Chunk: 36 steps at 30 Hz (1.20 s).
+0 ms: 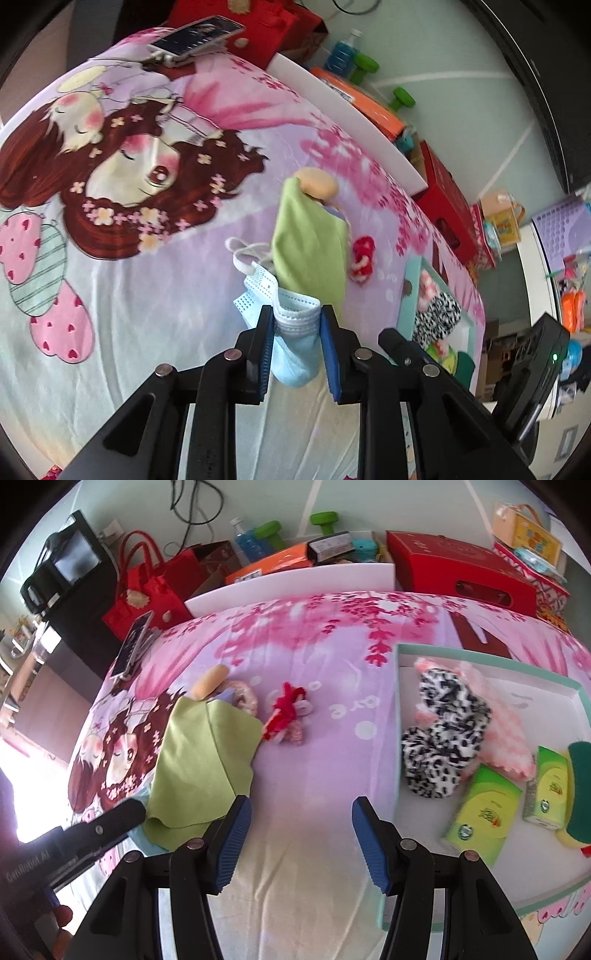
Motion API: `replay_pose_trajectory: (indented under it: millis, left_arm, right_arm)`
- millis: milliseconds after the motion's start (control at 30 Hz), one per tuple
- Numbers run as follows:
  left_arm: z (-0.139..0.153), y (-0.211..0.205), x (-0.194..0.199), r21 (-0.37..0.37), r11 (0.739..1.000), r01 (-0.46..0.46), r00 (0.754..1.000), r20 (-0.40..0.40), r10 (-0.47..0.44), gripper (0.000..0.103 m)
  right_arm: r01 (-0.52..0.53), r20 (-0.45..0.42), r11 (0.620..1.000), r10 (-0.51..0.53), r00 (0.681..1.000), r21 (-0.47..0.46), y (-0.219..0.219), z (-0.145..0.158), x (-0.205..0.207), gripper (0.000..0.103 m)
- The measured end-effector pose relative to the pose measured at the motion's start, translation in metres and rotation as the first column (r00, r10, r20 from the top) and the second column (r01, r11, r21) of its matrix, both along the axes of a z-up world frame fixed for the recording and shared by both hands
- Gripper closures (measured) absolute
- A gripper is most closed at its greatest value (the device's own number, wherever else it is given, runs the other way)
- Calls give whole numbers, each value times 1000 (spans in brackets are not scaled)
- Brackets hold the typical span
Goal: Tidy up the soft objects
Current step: 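Grasp the blue face mask with left gripper while right gripper grasps green cloth, then lift the mask with left gripper while right gripper lifts the green cloth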
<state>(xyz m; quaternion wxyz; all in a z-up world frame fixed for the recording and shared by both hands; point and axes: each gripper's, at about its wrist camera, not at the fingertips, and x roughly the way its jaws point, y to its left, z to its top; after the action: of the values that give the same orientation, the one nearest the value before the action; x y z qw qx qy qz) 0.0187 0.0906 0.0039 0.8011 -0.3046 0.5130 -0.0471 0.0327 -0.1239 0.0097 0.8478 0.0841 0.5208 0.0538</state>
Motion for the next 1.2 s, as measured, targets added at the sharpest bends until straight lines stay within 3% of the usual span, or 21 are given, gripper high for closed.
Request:
replay_pose_trajectory:
  millis: [367,433,767,967,1100,1200]
  left_arm:
    - [-11,19,-1,2,996,-85,996,-37,85,78]
    - [-12,22,-1,14,995,-95,994,-44,96,77]
    - [-19,24,2,8,994,-106,992,-68,107,77]
    - [-25,26,4,18,993,-116,988,-99,117,77]
    - [-31,29,4,19,992,-127,984,-121,128,77]
    - [-34,31,4,12,990,-138,981,-133,138,77]
  right_arm:
    - [-102,18,993,101,995,55,28,-4,4,43]
    - [-123,21,990,122,992,66,35,-6,6,50]
    - [-210,13,972,210,978,106,59,-23,15,57]
    - [-213,11,968,214,977,130,63,-34,22,74]
    - [-217,10,963,218,976,159,64,-36,23,90]
    - [-220,16,960,220,975,171,64,-34,23,95]
